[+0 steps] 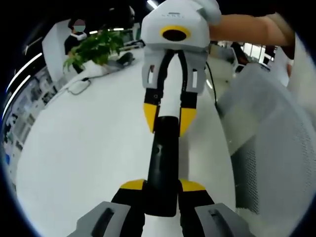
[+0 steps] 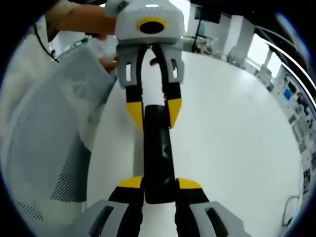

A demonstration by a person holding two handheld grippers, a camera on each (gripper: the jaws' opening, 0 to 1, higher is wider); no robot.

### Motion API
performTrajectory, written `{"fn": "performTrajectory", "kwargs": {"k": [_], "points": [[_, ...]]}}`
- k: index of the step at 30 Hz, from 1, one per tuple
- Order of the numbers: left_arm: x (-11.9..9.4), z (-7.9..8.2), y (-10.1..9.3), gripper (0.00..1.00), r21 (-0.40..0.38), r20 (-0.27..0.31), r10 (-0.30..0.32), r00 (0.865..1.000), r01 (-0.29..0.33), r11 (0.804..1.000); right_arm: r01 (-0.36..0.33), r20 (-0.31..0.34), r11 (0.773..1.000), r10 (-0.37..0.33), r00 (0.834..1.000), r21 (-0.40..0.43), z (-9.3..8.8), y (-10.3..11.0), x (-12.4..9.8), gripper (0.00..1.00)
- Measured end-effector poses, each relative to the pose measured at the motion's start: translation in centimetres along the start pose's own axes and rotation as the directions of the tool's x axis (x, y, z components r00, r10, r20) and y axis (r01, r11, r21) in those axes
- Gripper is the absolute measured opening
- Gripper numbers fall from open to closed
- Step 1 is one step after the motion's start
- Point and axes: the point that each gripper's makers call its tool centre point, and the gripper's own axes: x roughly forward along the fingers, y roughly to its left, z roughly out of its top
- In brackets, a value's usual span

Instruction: Press the specified remote control buttons in sequence, fully releasing each button before pressing the next.

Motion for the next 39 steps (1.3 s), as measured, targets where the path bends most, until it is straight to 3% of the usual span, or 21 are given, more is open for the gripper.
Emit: {"fn": "performTrajectory", "kwargs": {"k": [11, 39], "points": [[1.5, -1.1, -1.5, 0.24, -0.030, 0.010, -0.024, 1.000, 0.024, 0.999, -0.028, -0.008, 1.000, 0.028, 1.000, 0.009, -1.0, 1.3, 1.4, 0.21], [1.7, -1.6, -1.4, 0.24, -0.007, 0.025, -0.019, 1.000, 0.020, 1.000, -0.027, -0.030, 1.000, 0.027, 0.999, 0.002, -1.2, 1.4, 2.0, 0.21]]}}
